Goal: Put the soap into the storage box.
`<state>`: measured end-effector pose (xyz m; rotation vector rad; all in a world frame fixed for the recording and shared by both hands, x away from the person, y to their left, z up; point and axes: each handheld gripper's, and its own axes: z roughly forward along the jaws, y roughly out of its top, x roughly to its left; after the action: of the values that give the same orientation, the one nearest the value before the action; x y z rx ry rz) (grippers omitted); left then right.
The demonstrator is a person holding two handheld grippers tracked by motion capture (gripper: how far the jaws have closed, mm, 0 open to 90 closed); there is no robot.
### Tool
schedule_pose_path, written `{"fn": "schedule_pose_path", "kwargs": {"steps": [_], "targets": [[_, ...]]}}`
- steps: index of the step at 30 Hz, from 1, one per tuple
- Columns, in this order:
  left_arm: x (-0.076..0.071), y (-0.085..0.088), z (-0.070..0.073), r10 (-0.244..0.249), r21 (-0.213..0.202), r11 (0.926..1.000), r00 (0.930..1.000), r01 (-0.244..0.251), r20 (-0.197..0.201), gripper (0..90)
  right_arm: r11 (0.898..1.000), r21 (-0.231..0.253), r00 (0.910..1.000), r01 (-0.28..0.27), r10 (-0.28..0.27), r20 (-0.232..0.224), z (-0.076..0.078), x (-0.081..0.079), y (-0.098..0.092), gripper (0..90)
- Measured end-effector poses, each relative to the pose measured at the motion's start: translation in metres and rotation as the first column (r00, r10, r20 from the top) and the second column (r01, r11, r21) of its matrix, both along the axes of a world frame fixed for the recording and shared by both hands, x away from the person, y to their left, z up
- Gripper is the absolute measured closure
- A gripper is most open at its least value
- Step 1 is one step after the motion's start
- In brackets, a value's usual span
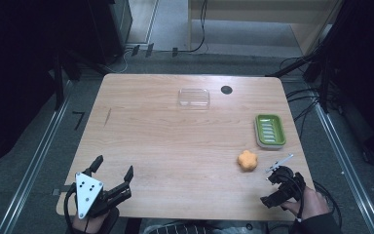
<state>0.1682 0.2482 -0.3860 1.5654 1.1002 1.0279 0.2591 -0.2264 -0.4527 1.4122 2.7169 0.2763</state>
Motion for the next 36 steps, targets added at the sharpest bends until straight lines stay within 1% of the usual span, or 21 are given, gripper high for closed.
{"fn": "schedule_pose_path", "kwargs": {"steps": [2, 5, 7, 9, 13, 15, 16, 19, 21, 23, 26, 35, 36], "targets": [[-0.001, 0.0, 0.0, 0.0, 0.0, 1.0, 1.0, 0.0, 0.001, 13.7, 1.0, 0.003, 1.0, -0.006, 0.006, 0.002, 0.0, 0.0, 0.0, 5.2], [0.0, 0.0, 0.0, 0.002, -0.002, 1.0, 1.0, -0.002, 0.001, 13.6, 1.0, 0.01, 1.0, 0.005, -0.005, 0.002, 0.0, 0.001, 0.001, 5.2], [0.001, 0.0, 0.0, 0.0, 0.003, 1.0, 1.0, 0.0, -0.002, 13.7, 0.999, 0.028, 0.9998, 0.018, -0.017, -0.008, 0.0, 0.003, 0.004, 4.8], [0.001, 0.0, 0.0, -0.001, 0.003, 1.0, 1.0, 0.001, -0.002, 13.6, 0.999, 0.031, 0.9996, 0.026, -0.025, -0.013, 0.0, 0.003, 0.004, 4.6], [0.001, -0.001, 0.0, 0.0, 0.001, 1.0, 1.0, 0.0, -0.002, 13.7, 0.997, 0.054, 0.9982, 0.049, -0.047, -0.035, -0.002, 0.008, 0.008, 3.8], [0.001, -0.001, 0.0, -0.002, 0.004, 1.0, 1.0, 0.002, -0.004, 13.6, 0.997, 0.056, 0.9984, 0.045, -0.043, -0.036, -0.003, 0.009, 0.009, 3.8], [0.001, -0.001, 0.0, -0.003, 0.005, 1.0, 1.0, 0.003, -0.004, 13.6, 0.997, 0.061, 0.9978, 0.056, -0.053, -0.039, -0.004, 0.01, 0.011, 3.8], [0.001, -0.001, 0.0, -0.002, 0.004, 1.0, 1.0, 0.003, -0.004, 13.6, 0.997, 0.056, 0.9972, 0.062, -0.059, -0.045, -0.006, 0.014, 0.011, 3.7], [0.001, -0.001, 0.0, -0.001, 0.002, 1.0, 1.0, 0.001, -0.004, 13.6, 0.995, 0.056, 0.9954, 0.087, -0.085, -0.044, -0.006, 0.017, 0.011, 3.1], [0.001, -0.001, 0.0, -0.002, 0.005, 1.0, 1.0, 0.002, -0.005, 13.6, 0.994, 0.056, 0.9947, 0.093, -0.09, -0.048, -0.006, 0.018, 0.011, 3.0], [0.002, -0.001, 0.0, -0.002, 0.006, 1.0, 1.0, 0.002, -0.005, 13.7, 0.994, 0.061, 0.9947, 0.091, -0.088, -0.054, -0.007, 0.021, 0.015, 3.0], [0.002, -0.001, 0.0, -0.005, 0.008, 1.0, 1.0, 0.005, -0.004, 13.6, 0.993, 0.071, 0.9946, 0.094, -0.09, -0.051, -0.006, 0.03, 0.023, 3.0], [0.002, -0.001, 0.0, -0.005, 0.009, 0.9999, 1.0, 0.005, -0.004, 13.7, 0.994, 0.073, 0.9953, 0.087, -0.084, -0.05, -0.006, 0.031, 0.024, 3.0]]}}
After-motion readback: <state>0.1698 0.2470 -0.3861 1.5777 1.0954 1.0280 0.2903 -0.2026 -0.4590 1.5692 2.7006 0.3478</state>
